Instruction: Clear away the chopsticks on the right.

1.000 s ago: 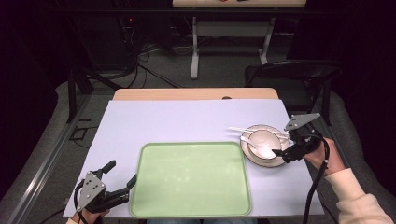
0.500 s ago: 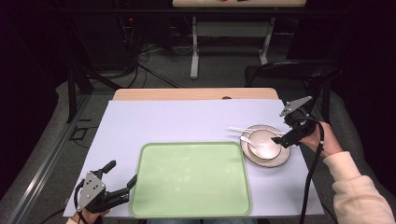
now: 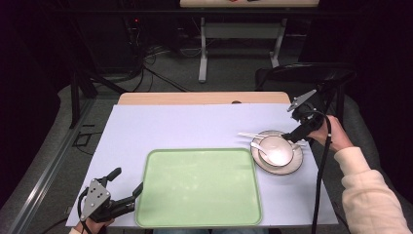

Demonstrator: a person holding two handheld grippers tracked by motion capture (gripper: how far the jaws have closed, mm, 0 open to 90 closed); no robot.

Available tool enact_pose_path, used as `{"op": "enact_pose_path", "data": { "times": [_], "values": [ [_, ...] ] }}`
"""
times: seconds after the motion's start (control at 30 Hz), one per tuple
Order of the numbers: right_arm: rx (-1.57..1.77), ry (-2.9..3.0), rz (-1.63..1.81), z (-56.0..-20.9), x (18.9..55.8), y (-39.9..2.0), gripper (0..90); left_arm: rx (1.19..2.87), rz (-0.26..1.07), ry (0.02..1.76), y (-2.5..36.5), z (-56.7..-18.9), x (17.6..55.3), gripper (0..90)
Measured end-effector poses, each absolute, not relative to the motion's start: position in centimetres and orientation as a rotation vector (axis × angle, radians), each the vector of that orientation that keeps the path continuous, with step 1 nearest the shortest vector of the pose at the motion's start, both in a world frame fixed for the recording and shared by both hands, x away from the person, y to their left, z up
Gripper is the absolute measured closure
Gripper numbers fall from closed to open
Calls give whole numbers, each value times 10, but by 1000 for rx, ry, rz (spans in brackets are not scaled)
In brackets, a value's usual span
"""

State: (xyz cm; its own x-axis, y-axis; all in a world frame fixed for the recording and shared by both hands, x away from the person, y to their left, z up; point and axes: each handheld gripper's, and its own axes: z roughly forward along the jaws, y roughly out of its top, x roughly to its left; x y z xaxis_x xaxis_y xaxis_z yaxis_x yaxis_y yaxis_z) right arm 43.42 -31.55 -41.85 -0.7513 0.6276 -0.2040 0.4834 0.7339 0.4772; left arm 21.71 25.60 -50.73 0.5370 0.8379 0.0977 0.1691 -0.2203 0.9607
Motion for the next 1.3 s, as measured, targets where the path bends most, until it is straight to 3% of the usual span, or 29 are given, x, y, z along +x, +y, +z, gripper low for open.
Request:
{"op": "enact_pose_path", "data": {
  "times": [0.33, 0.63, 0.87, 1.3],
  "values": [
    [865, 2640, 418, -438, 459, -315, 426, 1707, 781, 851, 256, -507, 217, 157],
    [813, 2741, 254, -463, 478, -309, 689, 1703, 781, 854, 256, -507, 217, 157],
    [797, 2807, 154, -477, 487, -309, 756, 1705, 784, 850, 257, -507, 216, 157],
    [771, 2873, 93, -488, 493, -310, 772, 1705, 784, 849, 257, -507, 216, 157]
  ]
}}
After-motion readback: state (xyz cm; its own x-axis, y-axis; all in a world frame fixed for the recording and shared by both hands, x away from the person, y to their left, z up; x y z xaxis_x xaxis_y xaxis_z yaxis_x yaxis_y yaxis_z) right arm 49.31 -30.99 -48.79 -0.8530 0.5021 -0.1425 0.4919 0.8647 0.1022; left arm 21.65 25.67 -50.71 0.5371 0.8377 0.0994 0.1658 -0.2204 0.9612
